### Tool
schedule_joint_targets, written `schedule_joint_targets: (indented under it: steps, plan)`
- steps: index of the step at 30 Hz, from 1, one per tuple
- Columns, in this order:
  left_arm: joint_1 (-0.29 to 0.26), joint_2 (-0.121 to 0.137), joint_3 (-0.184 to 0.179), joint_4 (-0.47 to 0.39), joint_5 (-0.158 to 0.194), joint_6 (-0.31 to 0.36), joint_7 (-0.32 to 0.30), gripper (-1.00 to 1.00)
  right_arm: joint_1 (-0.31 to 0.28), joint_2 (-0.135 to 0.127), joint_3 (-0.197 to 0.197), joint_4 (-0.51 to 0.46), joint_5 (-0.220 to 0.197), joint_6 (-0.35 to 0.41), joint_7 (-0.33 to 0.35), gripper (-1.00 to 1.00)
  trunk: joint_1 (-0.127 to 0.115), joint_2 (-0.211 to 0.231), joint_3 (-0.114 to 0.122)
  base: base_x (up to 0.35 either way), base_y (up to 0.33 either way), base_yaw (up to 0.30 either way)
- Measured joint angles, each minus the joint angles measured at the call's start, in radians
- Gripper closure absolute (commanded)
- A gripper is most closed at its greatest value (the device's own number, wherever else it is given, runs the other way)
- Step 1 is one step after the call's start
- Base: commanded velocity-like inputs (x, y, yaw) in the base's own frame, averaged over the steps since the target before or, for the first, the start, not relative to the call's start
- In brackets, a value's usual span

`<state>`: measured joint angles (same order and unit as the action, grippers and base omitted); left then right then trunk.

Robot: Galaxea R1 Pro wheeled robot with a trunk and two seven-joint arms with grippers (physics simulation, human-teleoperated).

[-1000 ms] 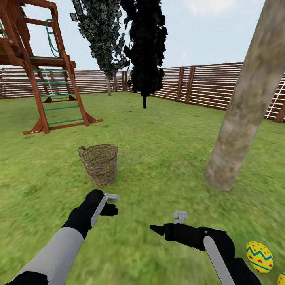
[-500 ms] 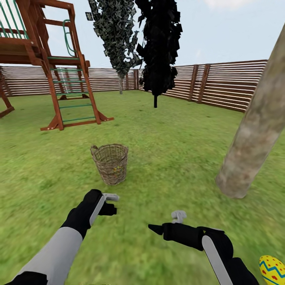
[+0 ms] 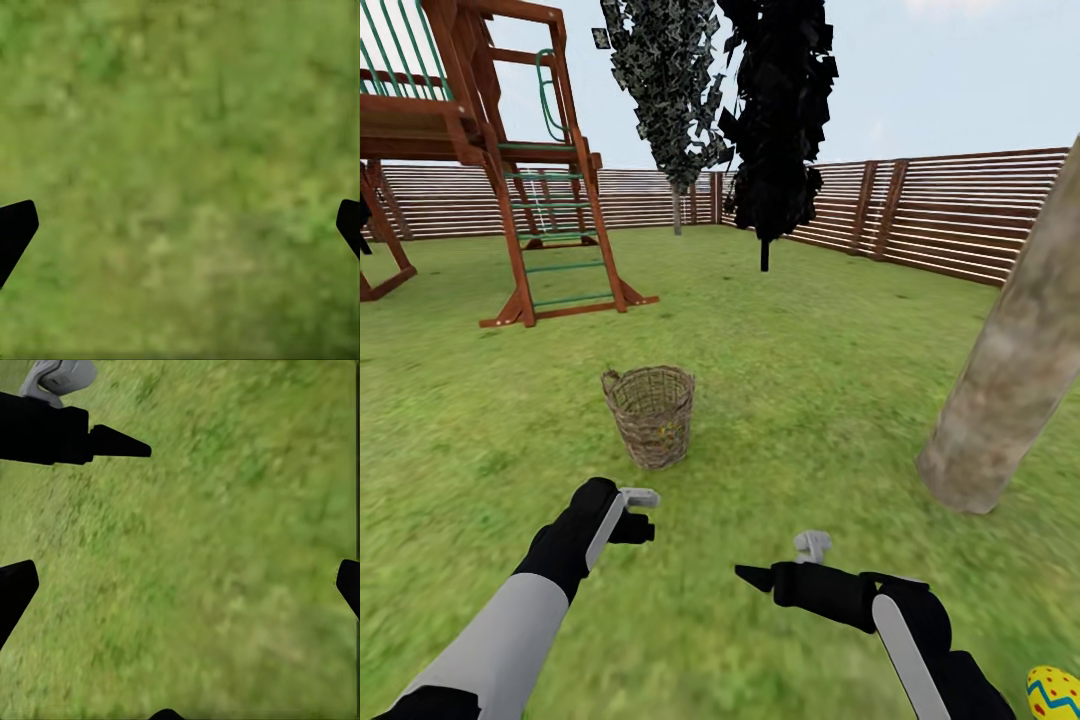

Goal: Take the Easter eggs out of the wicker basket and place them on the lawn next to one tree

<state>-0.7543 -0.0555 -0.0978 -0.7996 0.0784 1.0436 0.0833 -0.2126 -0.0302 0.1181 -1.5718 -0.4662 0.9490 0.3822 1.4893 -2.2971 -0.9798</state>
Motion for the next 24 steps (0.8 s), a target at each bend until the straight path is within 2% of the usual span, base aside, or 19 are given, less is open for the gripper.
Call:
schedule_joint_targets:
  steps: [24]
  plan:
    - [0.000, -0.002, 0.001, 0.000, -0.002, 0.000, 0.000, -1.00, 0.000, 0.000, 0.001, 0.001, -0.003, -0.002, 0.010, -1.00, -0.092, 0.168, 0.075, 0.000, 0.000, 0.000]
